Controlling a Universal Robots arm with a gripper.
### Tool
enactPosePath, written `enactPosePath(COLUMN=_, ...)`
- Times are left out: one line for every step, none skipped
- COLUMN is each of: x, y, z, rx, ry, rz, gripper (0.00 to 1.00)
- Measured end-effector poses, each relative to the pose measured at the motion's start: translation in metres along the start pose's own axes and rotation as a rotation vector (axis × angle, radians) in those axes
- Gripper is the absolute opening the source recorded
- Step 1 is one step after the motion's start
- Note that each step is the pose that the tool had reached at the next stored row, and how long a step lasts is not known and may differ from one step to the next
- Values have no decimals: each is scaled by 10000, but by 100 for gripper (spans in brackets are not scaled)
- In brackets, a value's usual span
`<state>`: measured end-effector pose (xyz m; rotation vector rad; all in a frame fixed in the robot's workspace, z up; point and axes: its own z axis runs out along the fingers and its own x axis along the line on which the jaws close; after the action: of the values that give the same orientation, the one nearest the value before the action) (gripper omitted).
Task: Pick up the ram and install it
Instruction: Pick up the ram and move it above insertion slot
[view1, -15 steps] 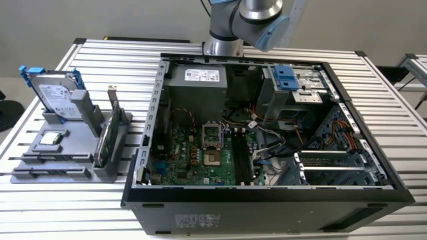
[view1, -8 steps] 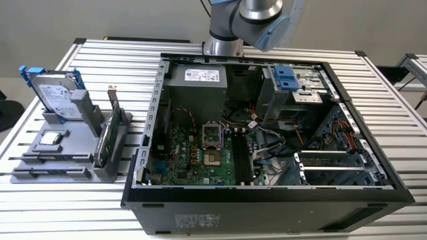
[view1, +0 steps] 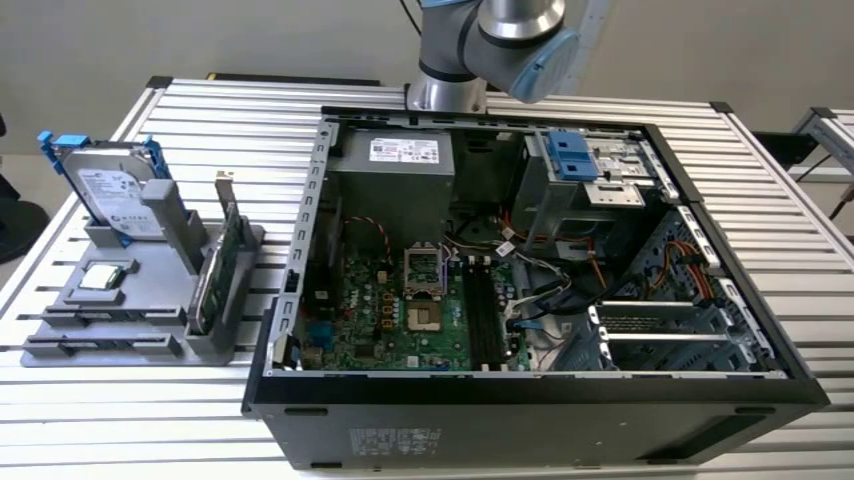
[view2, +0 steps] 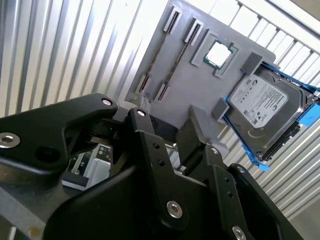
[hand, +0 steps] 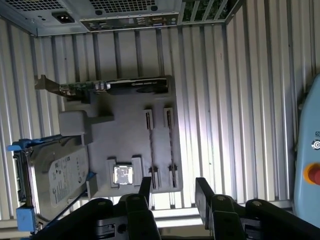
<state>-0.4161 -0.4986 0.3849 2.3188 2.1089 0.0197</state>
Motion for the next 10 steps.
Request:
enactPosePath(x=6, y=0, z=6, rx=0, ry=0, rz=-2, gripper=100)
enactPosePath(x=13, y=-1, z=11, rx=0, ry=0, rz=-3, gripper=100)
enactPosePath(x=20, y=-2, z=15, rx=-1, ry=1, rz=-6, gripper=100)
enactPosePath(x=27, y=-3, z=20, rx=-1, ry=1, rz=-10, gripper=100)
enactPosePath(x=35, y=-4, z=23, rx=0, ry=0, rz=-18, gripper=100)
enactPosePath(x=45, y=-5, z=26, rx=0, ry=1, rz=-37, gripper=100)
enactPosePath(x=54, y=-6, z=29, rx=0, ry=1, rz=-68, gripper=100)
enactPosePath(x=64, y=-6, z=32, rx=0, ry=1, rz=-115, gripper=100)
enactPosePath(x=73, y=-7, z=35, rx=1, ry=2, rz=-161, gripper=100)
enactPosePath(x=80, y=-8, z=39, rx=0, ry=4, rz=-202, gripper=100)
